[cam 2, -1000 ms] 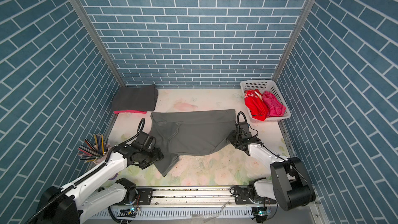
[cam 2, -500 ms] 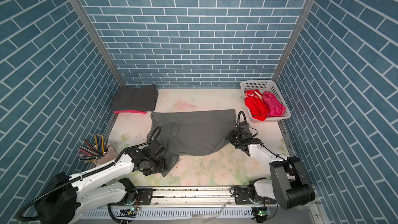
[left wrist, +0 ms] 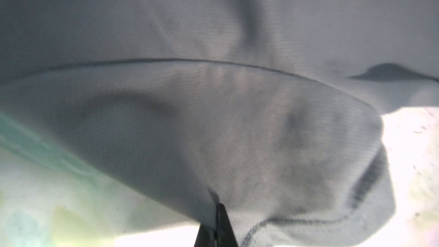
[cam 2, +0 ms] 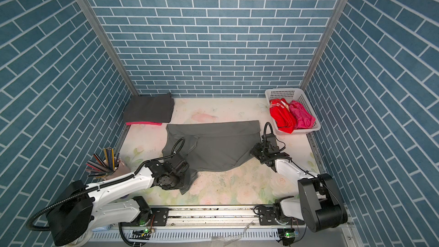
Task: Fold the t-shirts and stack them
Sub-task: 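Grasp the grey shirt's near edge with both grippers, then lift the near edge and fold it toward the far edge with both grippers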
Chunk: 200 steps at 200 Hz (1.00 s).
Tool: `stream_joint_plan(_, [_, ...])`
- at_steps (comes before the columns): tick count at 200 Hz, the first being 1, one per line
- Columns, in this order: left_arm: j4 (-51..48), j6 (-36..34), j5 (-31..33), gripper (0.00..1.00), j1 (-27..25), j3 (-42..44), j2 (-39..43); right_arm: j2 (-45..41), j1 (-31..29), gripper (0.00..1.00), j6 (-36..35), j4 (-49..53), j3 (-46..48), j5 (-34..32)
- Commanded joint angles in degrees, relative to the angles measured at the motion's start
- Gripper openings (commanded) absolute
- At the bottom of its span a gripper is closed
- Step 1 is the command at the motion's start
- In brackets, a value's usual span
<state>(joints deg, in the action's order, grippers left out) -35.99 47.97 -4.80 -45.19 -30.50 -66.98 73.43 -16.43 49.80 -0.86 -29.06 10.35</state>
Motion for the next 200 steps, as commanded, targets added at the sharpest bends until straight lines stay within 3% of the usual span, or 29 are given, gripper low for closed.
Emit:
stream_joint_plan(1, [-3.37,-4.74,0.16,0.0,-0.41,-4.91,0.26,-0.66,0.25,0.0,-2.54,1.02,0.71,0.24])
stream_joint_plan(44, [-12.5,-12.14,5.01,0.0,-0.33,-14.2,-4.7,-1.24,0.25,0.0,-5.29,3.73,0.71,0.46])
stream_joint_plan(86, [-15.46,-14.4,7.52,0.0,2.08,-16.87,-2.95,-4.64,0.25,0.0,-5.77,6.61,3.41,-0.46])
stream_joint_plan(142, [-15.23,-19.84,-1.01,0.0,15.9,-16.26,2.32,-9.78,0.25,0.0,-6.03,10.14,6.96,-0.67])
stream_joint_plan(200, [-13.58,-21.62,-6.6,0.0,20.71,-15.47,2.8,-13.05,0.25,0.0,-8.75,12.05,6.41,-2.35])
